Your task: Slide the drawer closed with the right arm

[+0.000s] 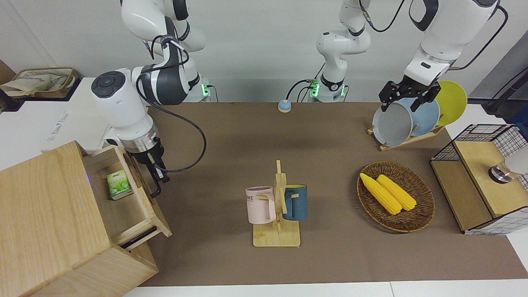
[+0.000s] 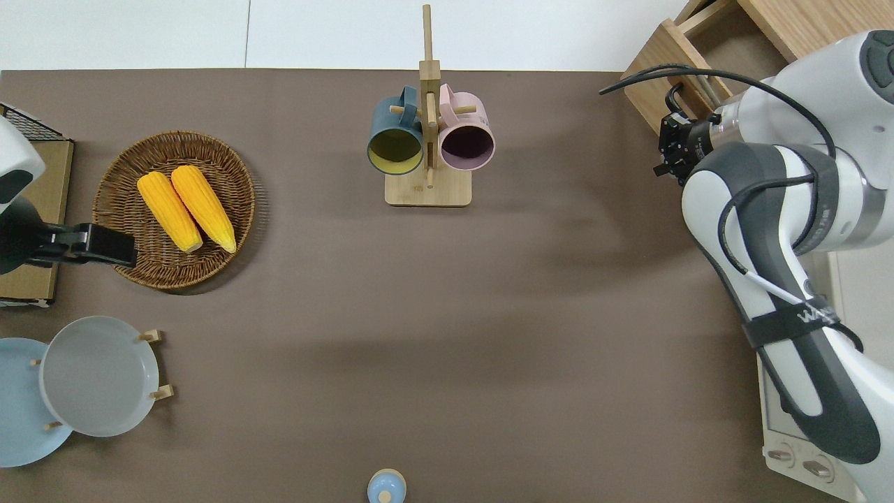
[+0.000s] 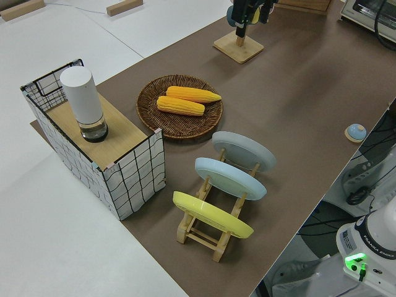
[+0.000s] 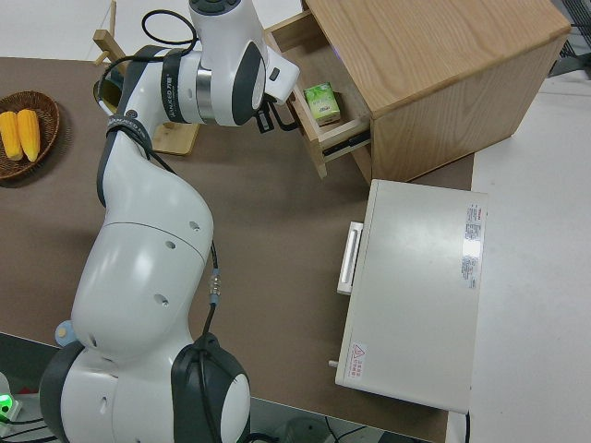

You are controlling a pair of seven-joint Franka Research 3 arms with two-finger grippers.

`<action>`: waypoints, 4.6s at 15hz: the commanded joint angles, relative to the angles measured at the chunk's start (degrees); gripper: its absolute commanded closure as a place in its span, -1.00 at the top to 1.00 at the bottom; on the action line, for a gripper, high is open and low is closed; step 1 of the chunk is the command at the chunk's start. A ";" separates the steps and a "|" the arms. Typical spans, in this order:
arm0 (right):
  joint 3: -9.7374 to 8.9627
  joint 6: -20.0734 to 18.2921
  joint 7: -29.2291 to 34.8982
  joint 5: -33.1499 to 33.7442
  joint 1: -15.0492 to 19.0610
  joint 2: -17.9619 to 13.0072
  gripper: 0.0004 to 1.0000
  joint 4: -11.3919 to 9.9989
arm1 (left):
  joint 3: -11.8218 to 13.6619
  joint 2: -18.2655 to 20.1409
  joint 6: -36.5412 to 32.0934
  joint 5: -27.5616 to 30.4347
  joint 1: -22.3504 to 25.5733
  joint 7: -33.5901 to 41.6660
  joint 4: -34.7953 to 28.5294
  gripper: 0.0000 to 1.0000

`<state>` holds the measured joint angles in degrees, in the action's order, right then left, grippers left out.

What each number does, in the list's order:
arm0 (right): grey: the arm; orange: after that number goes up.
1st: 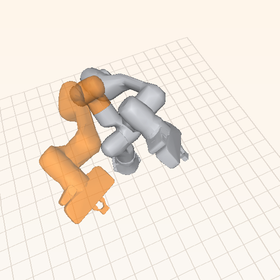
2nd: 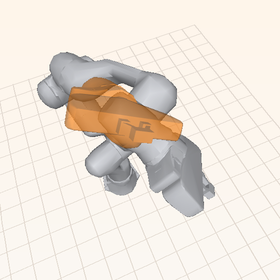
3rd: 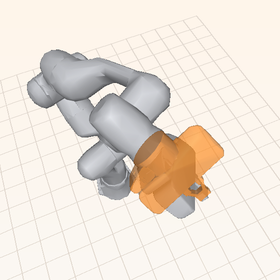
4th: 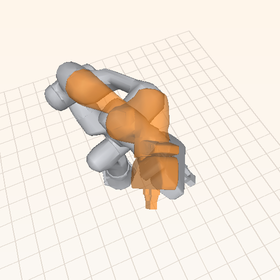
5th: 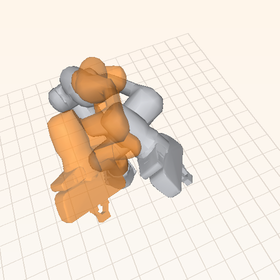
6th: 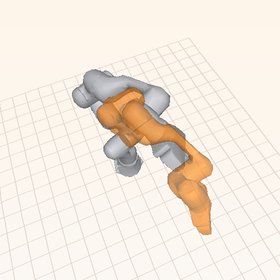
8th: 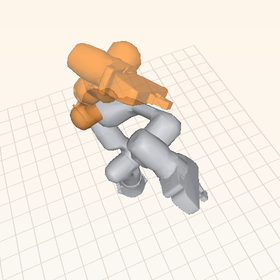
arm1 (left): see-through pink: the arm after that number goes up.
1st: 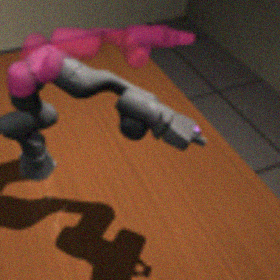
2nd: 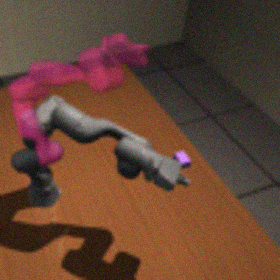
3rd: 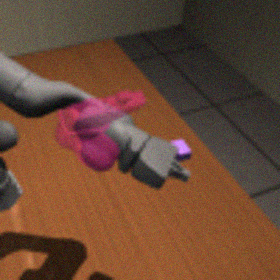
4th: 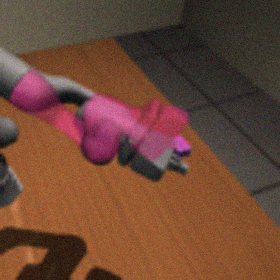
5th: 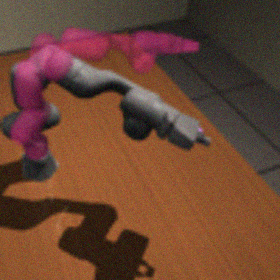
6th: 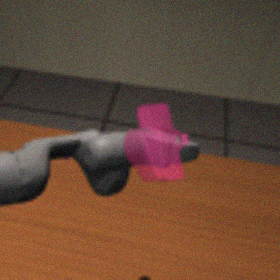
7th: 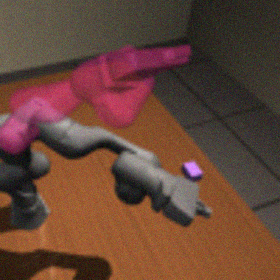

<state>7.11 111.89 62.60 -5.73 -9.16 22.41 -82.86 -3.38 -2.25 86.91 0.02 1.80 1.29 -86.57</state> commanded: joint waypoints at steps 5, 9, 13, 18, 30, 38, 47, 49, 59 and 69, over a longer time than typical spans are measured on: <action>-0.78 2.90 -3.71 3.62 2.65 1.06 -1.00 1.56 | -0.40 -0.65 -1.13 -0.98 0.31 0.56 1.49 0.99; -0.78 2.81 -5.91 3.62 3.62 1.85 -1.00 3.05 | -0.40 -0.65 -1.13 -0.98 0.31 0.56 1.40 0.99; -1.04 2.90 -7.31 3.62 4.67 2.20 -1.00 3.23 | -0.40 -0.65 -1.13 -0.98 0.31 0.56 1.49 0.99; -1.13 2.90 -10.56 3.53 6.43 2.29 -1.00 3.76 | -0.40 -0.65 -1.13 -0.98 0.31 0.56 1.49 0.99; -1.31 2.72 -13.47 3.62 7.06 3.08 -1.00 4.90 | -0.40 -0.65 -1.13 -0.98 0.31 0.56 1.49 0.99; -1.31 -2.45 -16.01 7.75 0.21 1.50 -1.00 4.64 | -0.40 -0.65 -1.13 -0.98 0.31 0.56 1.49 0.99; -1.31 -15.54 -23.37 8.10 -5.86 -4.90 -1.00 3.94 | -0.40 -0.65 -1.13 -0.98 0.31 0.56 1.40 0.99; -1.22 -18.01 -28.82 7.93 -6.74 -7.01 -1.00 3.85 | -0.40 -0.65 -1.13 -0.98 0.31 0.56 1.49 0.99; -1.22 -23.38 -47.72 5.29 -5.96 -14.76 -1.00 0.68 | -0.40 -0.65 -1.13 -0.98 0.31 0.56 1.49 0.99; -0.43 -24.70 -49.68 4.40 -5.51 -14.85 0.96 1.30 | -0.40 -0.65 -1.13 -0.98 0.31 0.56 1.40 0.99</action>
<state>6.68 87.86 14.48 -0.90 -15.38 8.87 -80.39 -3.38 -2.25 86.91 0.02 1.80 1.29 -86.57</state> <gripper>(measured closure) 0.515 0.004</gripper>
